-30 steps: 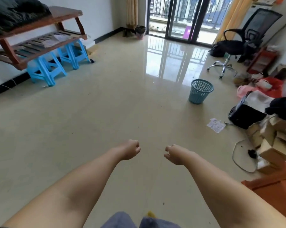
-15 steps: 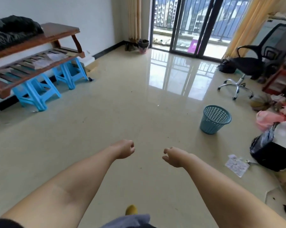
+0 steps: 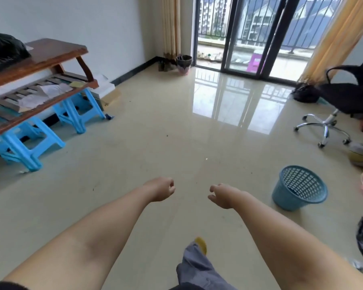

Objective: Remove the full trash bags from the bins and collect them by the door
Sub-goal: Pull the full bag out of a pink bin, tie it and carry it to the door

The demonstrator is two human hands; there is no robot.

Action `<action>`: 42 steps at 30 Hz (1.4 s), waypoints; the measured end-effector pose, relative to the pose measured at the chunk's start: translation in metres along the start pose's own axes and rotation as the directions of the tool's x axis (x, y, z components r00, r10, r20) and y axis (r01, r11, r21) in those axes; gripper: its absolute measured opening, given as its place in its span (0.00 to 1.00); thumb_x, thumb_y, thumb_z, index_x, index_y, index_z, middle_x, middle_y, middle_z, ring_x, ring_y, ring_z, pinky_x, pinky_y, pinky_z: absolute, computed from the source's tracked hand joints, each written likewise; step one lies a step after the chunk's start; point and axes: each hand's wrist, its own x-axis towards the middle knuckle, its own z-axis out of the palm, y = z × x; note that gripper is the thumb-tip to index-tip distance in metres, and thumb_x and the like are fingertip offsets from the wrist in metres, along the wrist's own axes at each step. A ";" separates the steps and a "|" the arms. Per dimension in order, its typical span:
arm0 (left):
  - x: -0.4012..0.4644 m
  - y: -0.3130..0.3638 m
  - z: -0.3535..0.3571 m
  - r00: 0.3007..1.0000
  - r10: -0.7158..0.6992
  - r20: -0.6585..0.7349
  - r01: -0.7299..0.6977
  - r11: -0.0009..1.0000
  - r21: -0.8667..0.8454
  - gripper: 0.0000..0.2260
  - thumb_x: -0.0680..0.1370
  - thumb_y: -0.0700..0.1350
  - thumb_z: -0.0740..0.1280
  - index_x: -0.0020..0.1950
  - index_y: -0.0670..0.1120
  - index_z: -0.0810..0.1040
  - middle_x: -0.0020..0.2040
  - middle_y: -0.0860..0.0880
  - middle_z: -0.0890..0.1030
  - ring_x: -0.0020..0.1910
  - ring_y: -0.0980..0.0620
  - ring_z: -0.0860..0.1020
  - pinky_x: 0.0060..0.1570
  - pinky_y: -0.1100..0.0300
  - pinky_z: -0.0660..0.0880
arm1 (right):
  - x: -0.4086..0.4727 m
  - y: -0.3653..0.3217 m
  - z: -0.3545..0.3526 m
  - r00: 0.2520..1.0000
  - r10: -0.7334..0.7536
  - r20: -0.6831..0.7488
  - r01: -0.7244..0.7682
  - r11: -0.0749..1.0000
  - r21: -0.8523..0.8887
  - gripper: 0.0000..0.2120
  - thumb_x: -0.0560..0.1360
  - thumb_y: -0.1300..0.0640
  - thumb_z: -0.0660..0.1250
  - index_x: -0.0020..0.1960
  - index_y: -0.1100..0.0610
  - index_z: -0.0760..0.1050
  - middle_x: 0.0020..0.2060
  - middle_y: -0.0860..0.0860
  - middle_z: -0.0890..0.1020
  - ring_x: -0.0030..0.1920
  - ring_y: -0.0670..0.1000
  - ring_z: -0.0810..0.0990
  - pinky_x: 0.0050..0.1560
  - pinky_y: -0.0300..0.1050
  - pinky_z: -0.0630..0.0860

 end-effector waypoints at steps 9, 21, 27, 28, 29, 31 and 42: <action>0.194 -0.005 -0.119 0.998 -0.063 -0.022 0.061 0.995 -0.075 0.15 0.80 0.50 0.55 0.61 0.47 0.74 0.60 0.46 0.78 0.57 0.45 0.76 0.52 0.56 0.71 | 0.175 0.055 -0.169 0.999 -0.039 0.028 0.041 0.997 -0.071 0.24 0.81 0.47 0.50 0.73 0.57 0.58 0.72 0.58 0.63 0.68 0.59 0.68 0.67 0.55 0.66; 0.470 -0.081 -0.267 0.998 -0.058 0.011 0.059 0.997 -0.050 0.15 0.80 0.50 0.55 0.61 0.46 0.74 0.60 0.45 0.78 0.58 0.44 0.75 0.53 0.55 0.71 | 0.429 0.064 -0.353 0.998 -0.059 0.015 0.060 0.998 -0.033 0.24 0.81 0.46 0.51 0.73 0.56 0.58 0.70 0.56 0.66 0.68 0.59 0.68 0.67 0.55 0.66; 0.601 -0.110 -0.364 0.999 -0.014 0.030 0.014 1.000 -0.006 0.14 0.80 0.49 0.54 0.60 0.46 0.74 0.58 0.45 0.79 0.56 0.44 0.76 0.50 0.56 0.70 | 0.543 0.068 -0.455 0.999 -0.037 -0.011 0.038 0.998 0.045 0.23 0.81 0.47 0.51 0.72 0.57 0.59 0.70 0.57 0.66 0.67 0.59 0.68 0.66 0.55 0.67; 0.621 -0.113 -0.373 0.999 -0.012 0.039 0.012 1.000 -0.008 0.14 0.80 0.50 0.55 0.60 0.47 0.74 0.59 0.46 0.78 0.56 0.44 0.76 0.50 0.56 0.70 | 0.561 0.071 -0.465 0.999 -0.033 0.003 0.033 0.998 0.047 0.23 0.81 0.48 0.51 0.72 0.57 0.59 0.70 0.58 0.66 0.67 0.60 0.68 0.66 0.55 0.66; 0.640 -0.116 -0.382 0.999 -0.013 0.049 0.013 1.000 -0.014 0.14 0.80 0.50 0.55 0.60 0.47 0.74 0.59 0.46 0.78 0.56 0.45 0.75 0.51 0.56 0.70 | 0.579 0.075 -0.476 0.999 -0.028 0.017 0.027 0.999 0.047 0.23 0.81 0.48 0.51 0.72 0.57 0.59 0.70 0.58 0.65 0.68 0.60 0.68 0.66 0.54 0.66; 0.681 -0.124 -0.399 0.998 -0.018 0.066 0.020 0.999 -0.026 0.14 0.79 0.50 0.55 0.60 0.48 0.74 0.59 0.46 0.78 0.56 0.45 0.76 0.52 0.56 0.71 | 0.617 0.083 -0.499 0.999 -0.011 0.040 0.010 0.999 0.045 0.23 0.81 0.48 0.51 0.72 0.57 0.59 0.70 0.58 0.65 0.68 0.59 0.68 0.66 0.54 0.66; 0.952 -0.147 -0.540 0.996 -0.079 0.030 0.081 0.993 -0.088 0.14 0.80 0.50 0.55 0.61 0.47 0.73 0.60 0.45 0.78 0.57 0.45 0.75 0.53 0.57 0.71 | 0.859 0.162 -0.694 0.998 -0.057 0.017 0.058 0.998 -0.029 0.23 0.81 0.48 0.51 0.72 0.58 0.60 0.69 0.59 0.67 0.68 0.59 0.68 0.66 0.52 0.65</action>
